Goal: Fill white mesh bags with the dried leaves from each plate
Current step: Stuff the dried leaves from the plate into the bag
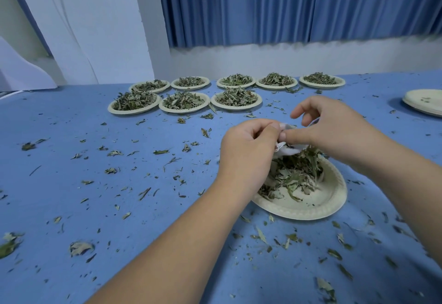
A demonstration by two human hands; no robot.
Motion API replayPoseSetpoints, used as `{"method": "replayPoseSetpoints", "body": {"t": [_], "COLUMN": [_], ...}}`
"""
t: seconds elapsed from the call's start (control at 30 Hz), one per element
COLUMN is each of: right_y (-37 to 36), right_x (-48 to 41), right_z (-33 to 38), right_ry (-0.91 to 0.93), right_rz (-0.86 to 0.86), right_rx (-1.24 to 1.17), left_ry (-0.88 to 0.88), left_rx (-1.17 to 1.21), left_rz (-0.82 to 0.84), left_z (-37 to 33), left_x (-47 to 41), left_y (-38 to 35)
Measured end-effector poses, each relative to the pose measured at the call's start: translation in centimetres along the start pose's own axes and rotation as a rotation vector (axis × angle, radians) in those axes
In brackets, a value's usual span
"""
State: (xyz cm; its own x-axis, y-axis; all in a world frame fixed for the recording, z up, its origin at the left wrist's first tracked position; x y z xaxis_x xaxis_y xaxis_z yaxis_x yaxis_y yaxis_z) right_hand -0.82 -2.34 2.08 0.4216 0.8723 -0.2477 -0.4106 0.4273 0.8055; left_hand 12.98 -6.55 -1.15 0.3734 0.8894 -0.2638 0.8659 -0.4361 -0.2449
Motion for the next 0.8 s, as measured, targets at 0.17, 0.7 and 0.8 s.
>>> {"method": "replayPoseSetpoints", "body": {"t": [0.17,0.7,0.8], "right_y": [-0.5,0.2,-0.2], "right_x": [-0.7,0.1,0.3], "right_z": [0.8,-0.5,-0.3], "right_ry": [-0.038,0.003,-0.066], "right_rz": [0.198,0.504,0.561], "right_rx": [-0.009,-0.396,-0.470], "left_ry": [-0.012,-0.068,-0.067], "left_rx": [-0.002,-0.037,-0.041], "left_rz": [0.012,-0.072,-0.065], "left_z": [-0.2,-0.3,-0.3], "left_x": [0.0,-0.3,-0.2], "left_y": [0.1,0.6,0.5]}}
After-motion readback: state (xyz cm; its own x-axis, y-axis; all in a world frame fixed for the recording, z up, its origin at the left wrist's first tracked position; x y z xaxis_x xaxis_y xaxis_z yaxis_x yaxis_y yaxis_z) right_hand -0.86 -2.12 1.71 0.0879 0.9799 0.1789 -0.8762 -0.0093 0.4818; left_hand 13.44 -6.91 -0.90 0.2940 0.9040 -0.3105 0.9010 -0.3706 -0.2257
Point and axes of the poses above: each hand's wrist, its own x-axis away from the middle knuckle, its own y-axis out of the back of the hand, z = x × y, the point moved 2 cm from there along -x, towards the middle knuckle, and after that the axes turned 15 degrees about x, right-handed, at the moved point
